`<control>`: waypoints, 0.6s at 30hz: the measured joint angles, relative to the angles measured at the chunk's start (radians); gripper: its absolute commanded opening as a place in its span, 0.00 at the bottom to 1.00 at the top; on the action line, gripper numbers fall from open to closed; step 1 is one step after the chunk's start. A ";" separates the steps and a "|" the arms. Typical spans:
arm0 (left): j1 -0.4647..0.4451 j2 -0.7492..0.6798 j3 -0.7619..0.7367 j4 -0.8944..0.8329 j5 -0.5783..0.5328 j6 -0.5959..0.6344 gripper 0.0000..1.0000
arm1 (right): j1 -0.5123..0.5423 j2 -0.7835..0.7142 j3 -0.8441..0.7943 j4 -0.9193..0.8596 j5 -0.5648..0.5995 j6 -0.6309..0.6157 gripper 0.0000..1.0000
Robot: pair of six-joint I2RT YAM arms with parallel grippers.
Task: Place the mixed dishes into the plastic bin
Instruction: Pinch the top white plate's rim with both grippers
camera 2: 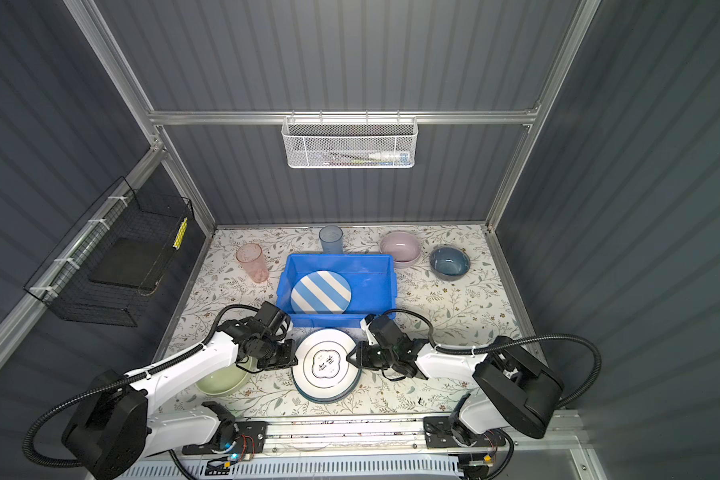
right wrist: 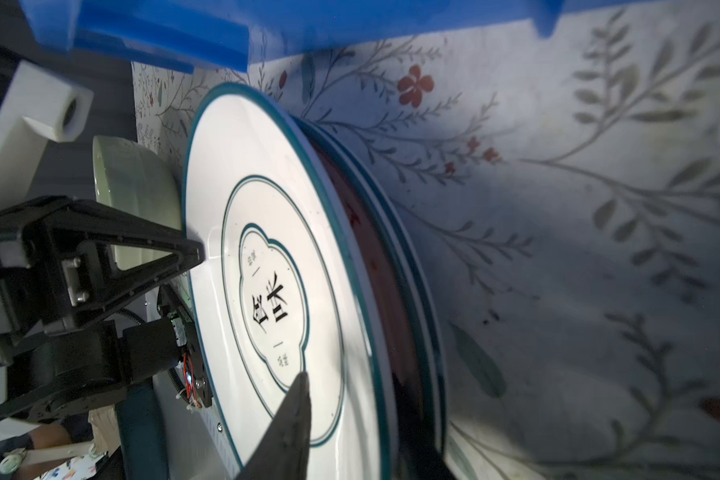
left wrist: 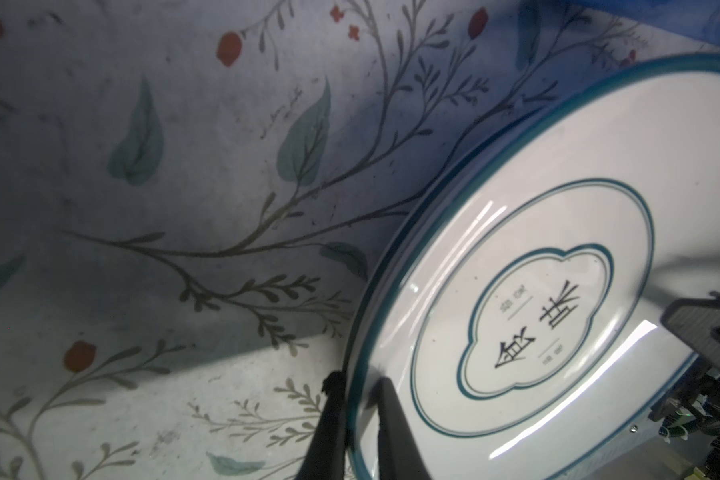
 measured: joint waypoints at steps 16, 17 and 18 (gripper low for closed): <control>-0.004 -0.008 -0.010 0.042 -0.002 0.000 0.23 | 0.006 -0.064 0.054 -0.147 -0.001 -0.027 0.12; -0.008 -0.010 -0.010 0.040 -0.006 -0.002 0.26 | 0.006 -0.064 0.060 -0.154 -0.003 -0.027 0.10; -0.011 -0.011 -0.010 0.035 -0.009 -0.001 0.29 | 0.006 -0.064 0.066 -0.159 -0.008 -0.026 0.09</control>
